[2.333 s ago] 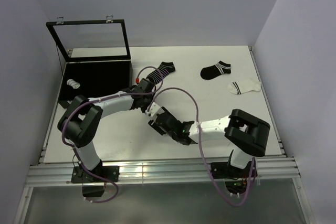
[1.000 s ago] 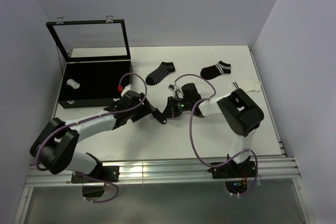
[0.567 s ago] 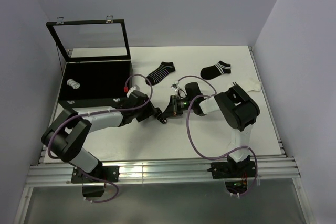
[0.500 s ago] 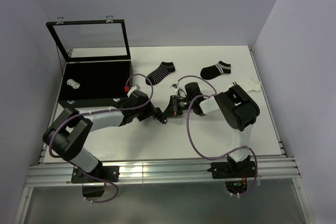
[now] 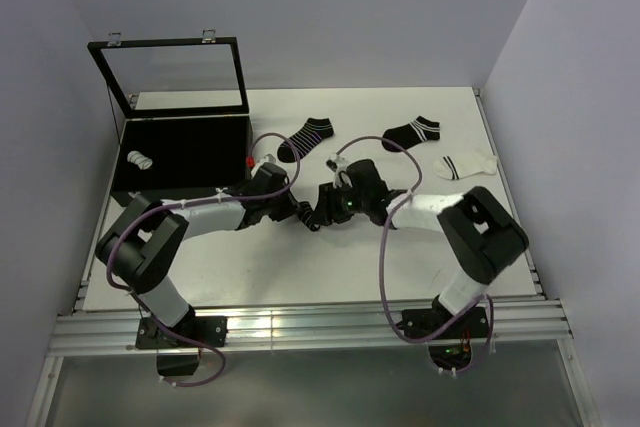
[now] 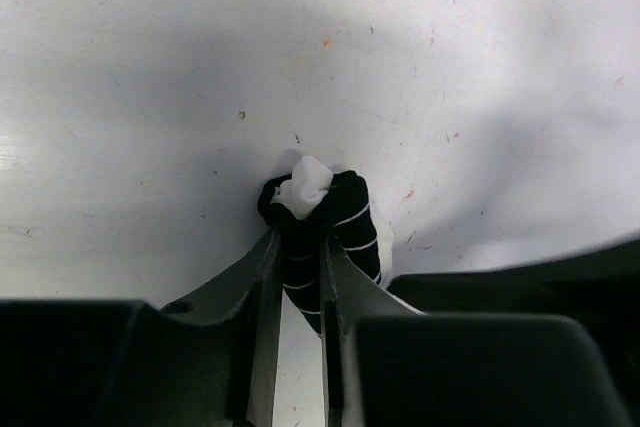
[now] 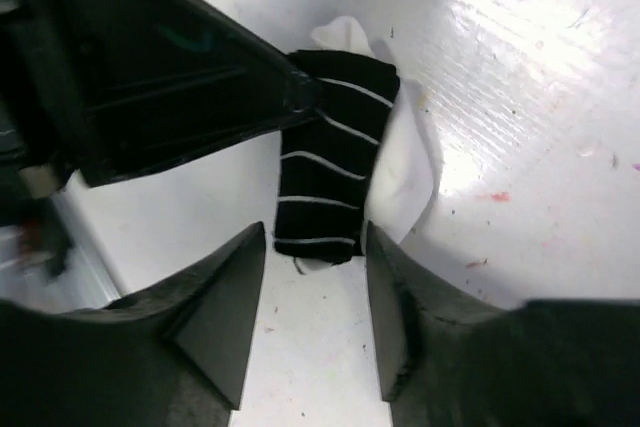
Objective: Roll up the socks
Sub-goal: Roll the sock at the center of the board.
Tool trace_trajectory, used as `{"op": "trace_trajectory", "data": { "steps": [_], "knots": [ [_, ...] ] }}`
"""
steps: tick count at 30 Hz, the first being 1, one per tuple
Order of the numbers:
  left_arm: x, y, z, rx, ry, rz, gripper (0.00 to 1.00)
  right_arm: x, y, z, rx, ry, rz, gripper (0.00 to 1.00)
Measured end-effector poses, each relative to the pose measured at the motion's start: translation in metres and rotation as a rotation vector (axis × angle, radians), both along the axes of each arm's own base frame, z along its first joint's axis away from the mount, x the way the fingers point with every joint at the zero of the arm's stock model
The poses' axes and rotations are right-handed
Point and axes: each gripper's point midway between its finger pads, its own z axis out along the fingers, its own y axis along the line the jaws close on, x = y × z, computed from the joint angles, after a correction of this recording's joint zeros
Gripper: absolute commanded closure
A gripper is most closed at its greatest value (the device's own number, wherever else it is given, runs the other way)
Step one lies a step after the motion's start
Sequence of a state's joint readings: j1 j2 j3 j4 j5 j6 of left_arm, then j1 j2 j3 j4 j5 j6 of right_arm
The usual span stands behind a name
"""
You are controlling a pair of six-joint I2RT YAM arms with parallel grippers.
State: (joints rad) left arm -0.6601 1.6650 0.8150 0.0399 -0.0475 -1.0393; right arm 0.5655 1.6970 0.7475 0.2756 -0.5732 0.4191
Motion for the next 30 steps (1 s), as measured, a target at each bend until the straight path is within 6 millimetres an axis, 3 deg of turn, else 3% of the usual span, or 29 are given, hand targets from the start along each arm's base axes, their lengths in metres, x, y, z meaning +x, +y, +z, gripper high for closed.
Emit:
{"op": "trace_trajectory", "data": {
  "steps": [7,10,24,28,29,30],
  "knots": [
    [-0.002,0.001,0.001,0.026,0.021,-0.011,0.86,-0.009,0.008,0.026,-0.233,-0.369,-0.055,0.44],
    [-0.003,0.002,0.001,0.04,0.027,-0.022,0.86,-0.009,0.007,0.027,-0.319,-0.473,-0.074,0.44],
    [-0.004,0.001,0.001,0.052,0.048,-0.041,0.87,-0.023,0.009,-0.016,-0.667,-0.718,0.025,0.47],
    [-0.004,0.001,0.001,0.054,0.046,-0.047,0.86,-0.017,0.01,-0.019,-0.719,-0.752,0.02,0.64],
    [-0.004,0.001,0.001,0.054,0.045,-0.049,0.85,-0.016,0.008,-0.02,-0.729,-0.755,0.018,0.78],
    [-0.004,0.001,0.001,0.054,0.045,-0.05,0.85,-0.015,0.008,-0.02,-0.734,-0.758,0.017,0.84]
  ]
}}
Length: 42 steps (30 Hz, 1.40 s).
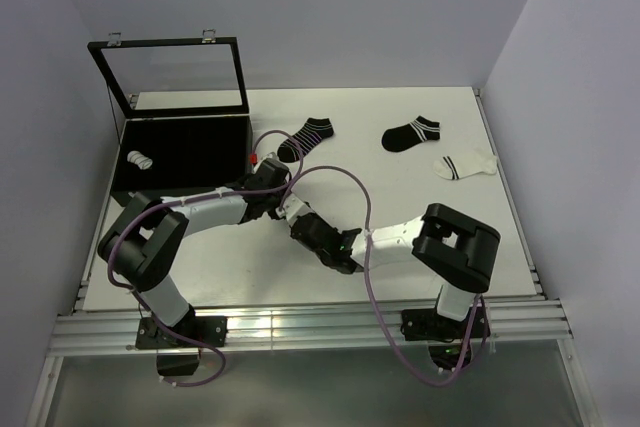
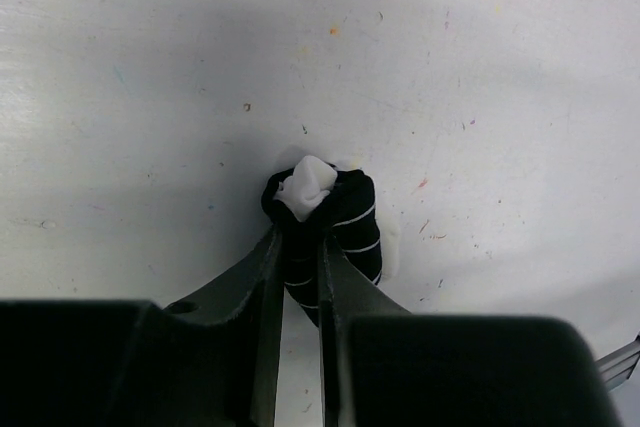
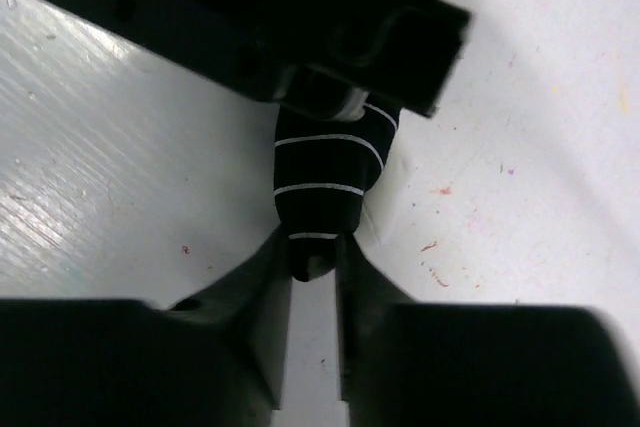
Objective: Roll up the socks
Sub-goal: Roll the sock at the center of the board.
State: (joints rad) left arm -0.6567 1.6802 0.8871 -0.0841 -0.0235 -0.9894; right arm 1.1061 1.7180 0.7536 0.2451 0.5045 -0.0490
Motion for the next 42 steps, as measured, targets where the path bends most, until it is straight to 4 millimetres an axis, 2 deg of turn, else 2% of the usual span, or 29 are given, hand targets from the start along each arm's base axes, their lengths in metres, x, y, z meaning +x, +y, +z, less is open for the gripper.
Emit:
{"op": "trace_trajectory", "data": {
  "steps": [1,2,4,5,7,8,12,20,24,32,42],
  "knots": [
    [0.0,0.0,0.0,0.0,0.0,0.0,0.84,0.0,0.0,0.0,0.0,-0.003,-0.003,0.9],
    [0.0,0.0,0.0,0.0,0.0,0.0,0.8,0.0,0.0,0.0,0.0,-0.003,-0.003,1.0],
    [0.0,0.0,0.0,0.0,-0.001,0.0,0.7,0.0,0.0,0.0,0.006,0.001,-0.006,1.0],
    [0.0,0.001,0.0,0.002,0.001,0.001,0.59,0.0,0.001,0.0,0.013,0.007,-0.007,1.0],
    [-0.002,0.003,0.0,0.011,0.002,0.004,0.47,-0.001,0.003,0.0,0.054,0.039,-0.008,1.0],
    [-0.002,0.006,0.0,0.017,0.003,0.011,0.33,0.0,0.004,0.001,0.077,0.056,-0.011,1.0],
    [-0.011,0.021,0.001,0.032,0.002,0.051,0.17,0.004,-0.002,0.003,0.23,0.19,-0.03,1.0],
    [-0.025,0.04,0.023,-0.037,-0.041,0.147,0.16,0.011,-0.007,0.007,0.531,0.441,-0.052,1.0],
    [-0.034,0.043,0.019,-0.082,-0.037,0.182,0.16,0.003,-0.001,0.008,0.666,0.571,-0.031,1.0],
    [-0.037,0.024,0.006,-0.088,-0.017,0.154,0.21,-0.003,0.009,0.005,0.861,0.807,-0.018,1.0],
    [-0.024,0.011,0.003,-0.111,-0.011,0.188,0.24,-0.006,0.014,0.0,0.961,0.948,-0.05,1.0]
  ]
}}
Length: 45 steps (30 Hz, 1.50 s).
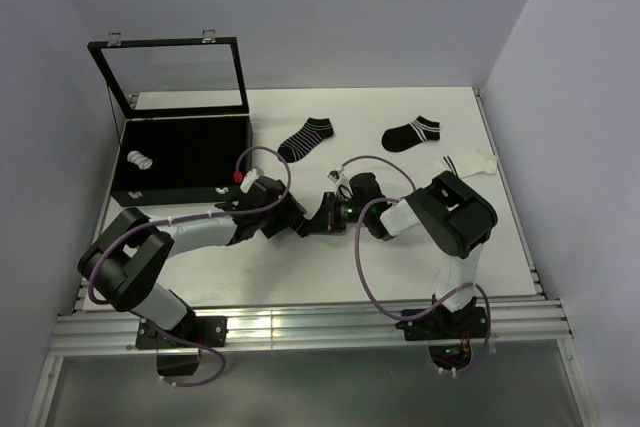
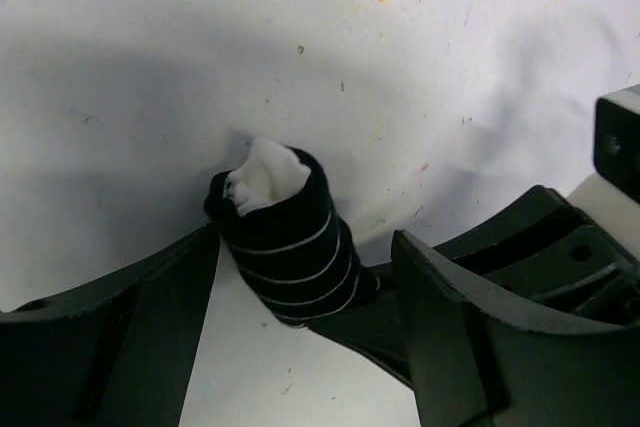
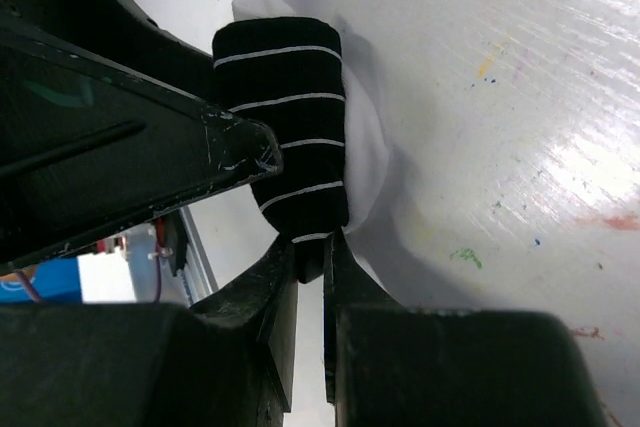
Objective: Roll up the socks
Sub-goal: Roll the sock at the center of the board, then pick up the sock at the center of the board.
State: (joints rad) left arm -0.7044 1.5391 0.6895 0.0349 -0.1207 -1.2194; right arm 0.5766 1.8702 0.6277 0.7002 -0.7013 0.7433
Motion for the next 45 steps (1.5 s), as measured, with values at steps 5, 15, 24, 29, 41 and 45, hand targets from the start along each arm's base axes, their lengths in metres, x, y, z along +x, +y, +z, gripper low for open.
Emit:
{"op": "trace_trajectory", "data": {
  "steps": [5,15,24,29,41,45],
  "knots": [
    [0.008,-0.005,-0.001,0.004,-0.004,0.006,0.32,0.002,0.002,-0.001,0.049,0.062,-0.016,1.0],
    [0.018,-0.011,-0.011,0.047,0.002,0.025,0.73,0.009,-0.001,-0.001,0.079,0.122,-0.057,0.95],
    [0.022,-0.014,-0.011,0.088,0.012,0.011,1.0,0.007,-0.007,0.006,0.089,0.135,-0.081,0.25],
    [0.019,-0.003,-0.006,0.184,0.017,-0.01,1.0,0.012,-0.021,0.064,0.055,-0.057,-0.092,0.12],
    [0.065,0.082,0.109,0.28,-0.137,0.109,1.0,0.033,-0.096,0.172,-0.222,-0.438,-0.272,0.06],
    [0.093,0.137,0.155,0.296,-0.219,0.223,1.0,0.026,-0.12,0.183,-0.301,-0.487,-0.322,0.0]
  ]
}}
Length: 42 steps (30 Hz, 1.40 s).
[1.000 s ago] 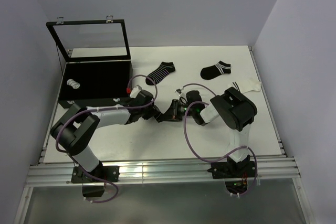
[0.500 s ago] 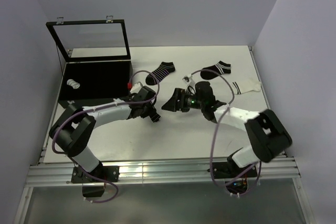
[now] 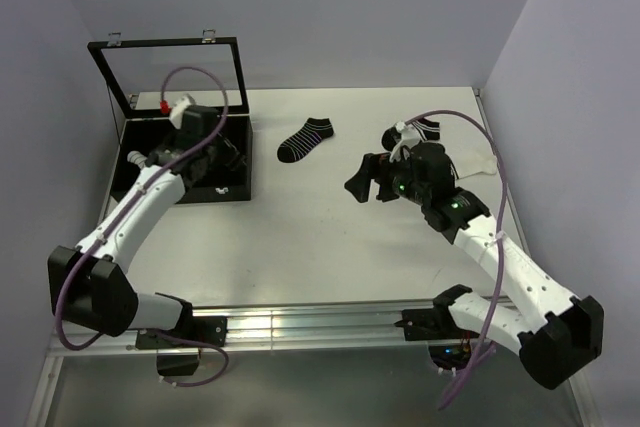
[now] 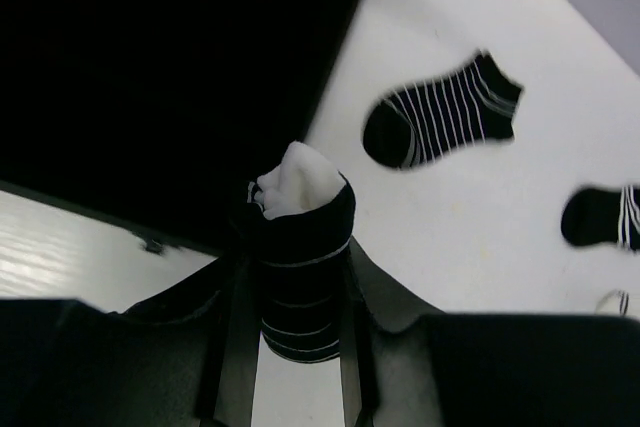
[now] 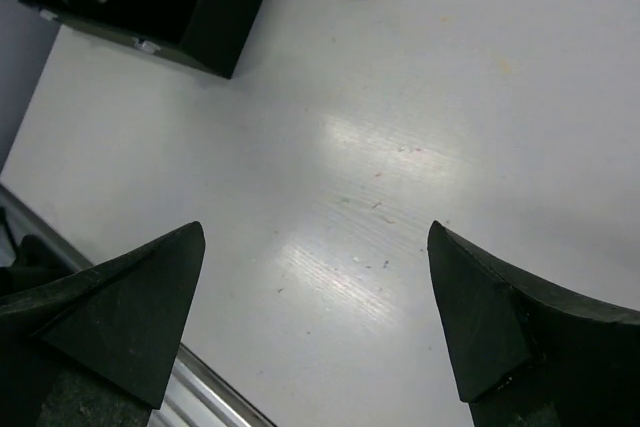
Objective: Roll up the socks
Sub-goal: Pick up the sock at the center of the board, then place the sock in the storage box.
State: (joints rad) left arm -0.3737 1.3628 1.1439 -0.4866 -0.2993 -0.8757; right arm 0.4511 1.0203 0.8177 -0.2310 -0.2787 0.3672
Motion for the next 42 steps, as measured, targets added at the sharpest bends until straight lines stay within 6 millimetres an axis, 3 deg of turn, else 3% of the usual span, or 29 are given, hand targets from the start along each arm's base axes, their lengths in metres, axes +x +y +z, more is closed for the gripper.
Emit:
{"op": "trace_trajectory", "data": {
  "steps": [4,8,13,16,25,31,42],
  "knots": [
    [0.021,0.056,0.023,0.017,-0.034,0.106,1.0,-0.001,-0.024,0.013,-0.071,-0.046,-0.08,0.0],
    [0.041,0.113,0.03,0.019,-0.037,0.193,1.0,-0.001,-0.044,0.032,-0.108,-0.109,-0.155,0.0],
    [0.066,0.171,0.007,-0.003,-0.008,0.274,1.0,-0.001,-0.061,0.046,-0.13,-0.174,-0.233,0.0],
    [0.076,0.193,-0.013,0.006,0.017,0.31,1.0,0.0,-0.067,0.047,-0.142,-0.191,-0.258,0.0],
    [0.105,0.217,-0.06,0.034,0.021,0.351,1.0,0.011,-0.075,0.028,-0.214,-0.155,-0.297,0.0],
    [0.11,0.222,-0.089,0.052,0.068,0.358,1.0,0.015,-0.076,0.019,-0.244,-0.135,-0.302,0.0],
    [0.11,0.223,-0.093,0.054,0.073,0.361,1.0,0.017,-0.077,0.014,-0.262,-0.125,-0.304,0.0]
  ]
}}
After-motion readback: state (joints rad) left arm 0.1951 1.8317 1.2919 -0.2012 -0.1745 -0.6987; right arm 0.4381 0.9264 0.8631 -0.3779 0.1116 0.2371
